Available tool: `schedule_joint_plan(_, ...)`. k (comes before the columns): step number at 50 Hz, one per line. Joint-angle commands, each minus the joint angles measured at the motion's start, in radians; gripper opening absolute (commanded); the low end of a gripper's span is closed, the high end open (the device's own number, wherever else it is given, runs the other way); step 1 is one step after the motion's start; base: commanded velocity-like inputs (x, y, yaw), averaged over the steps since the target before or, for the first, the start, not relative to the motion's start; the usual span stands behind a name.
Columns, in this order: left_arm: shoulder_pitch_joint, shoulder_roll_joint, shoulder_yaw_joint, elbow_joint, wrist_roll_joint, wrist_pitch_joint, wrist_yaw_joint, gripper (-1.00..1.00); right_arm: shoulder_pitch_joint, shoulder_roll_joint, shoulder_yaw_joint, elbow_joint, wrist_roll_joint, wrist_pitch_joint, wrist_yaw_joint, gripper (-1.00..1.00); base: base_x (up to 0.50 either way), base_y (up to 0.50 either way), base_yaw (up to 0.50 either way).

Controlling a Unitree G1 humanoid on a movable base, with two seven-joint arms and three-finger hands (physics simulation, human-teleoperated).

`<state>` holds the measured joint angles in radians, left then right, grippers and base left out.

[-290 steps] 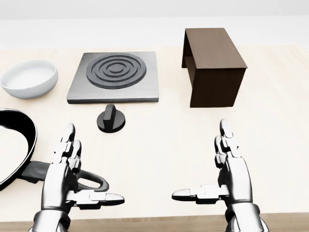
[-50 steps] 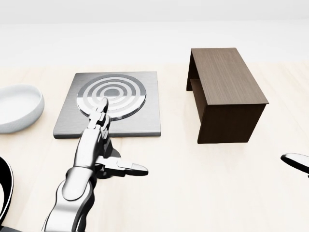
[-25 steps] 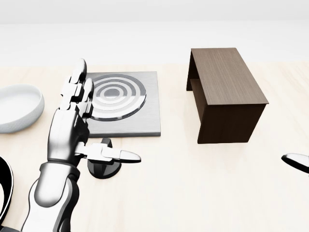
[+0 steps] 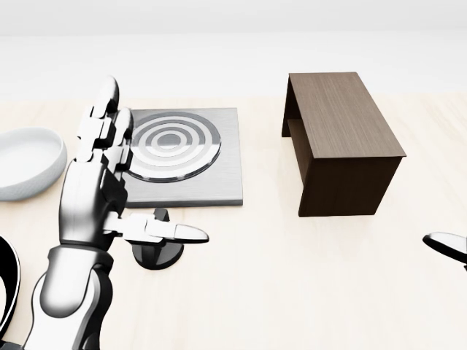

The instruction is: Turn on the stove.

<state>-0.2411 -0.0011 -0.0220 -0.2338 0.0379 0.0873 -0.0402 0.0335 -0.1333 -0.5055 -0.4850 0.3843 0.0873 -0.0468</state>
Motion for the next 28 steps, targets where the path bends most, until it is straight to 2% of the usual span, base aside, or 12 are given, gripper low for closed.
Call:
schedule_joint_plan(1,0.009,0.001,0.001,-0.081,-0.012,0.0,-0.003,1.0,0.0,0.0,0.002,0.003,-0.001,0.0,0.001,1.0,0.0,0.0,0.0)
schedule_joint_plan(2,0.022,0.001,-0.003,-0.172,-0.018,0.0,-0.005,1.0,0.001,0.001,0.003,0.005,-0.003,0.0,0.002,1.0,0.0,0.0,0.0)
schedule_joint_plan(7,0.028,0.002,-0.004,-0.232,-0.024,0.0,-0.004,1.0,0.0,0.0,0.001,0.001,0.0,0.0,0.0,1.0,0.0,0.0,0.0)
schedule_joint_plan(8,0.032,0.004,-0.005,-0.306,-0.027,0.0,-0.004,1.0,0.001,0.0,0.001,0.0,0.0,0.0,0.0,1.0,0.0,0.0,0.0)
schedule_joint_plan(22,0.026,0.012,0.001,-0.551,-0.051,0.0,0.005,1.0,0.001,-0.002,-0.005,-0.018,0.006,0.0,-0.003,1.0,0.0,0.0,0.0)
schedule_joint_plan(28,0.02,0.017,0.007,-0.598,-0.064,0.0,0.01,1.0,0.0,-0.002,-0.005,-0.016,0.005,0.0,-0.003,1.0,0.0,0.0,0.0)
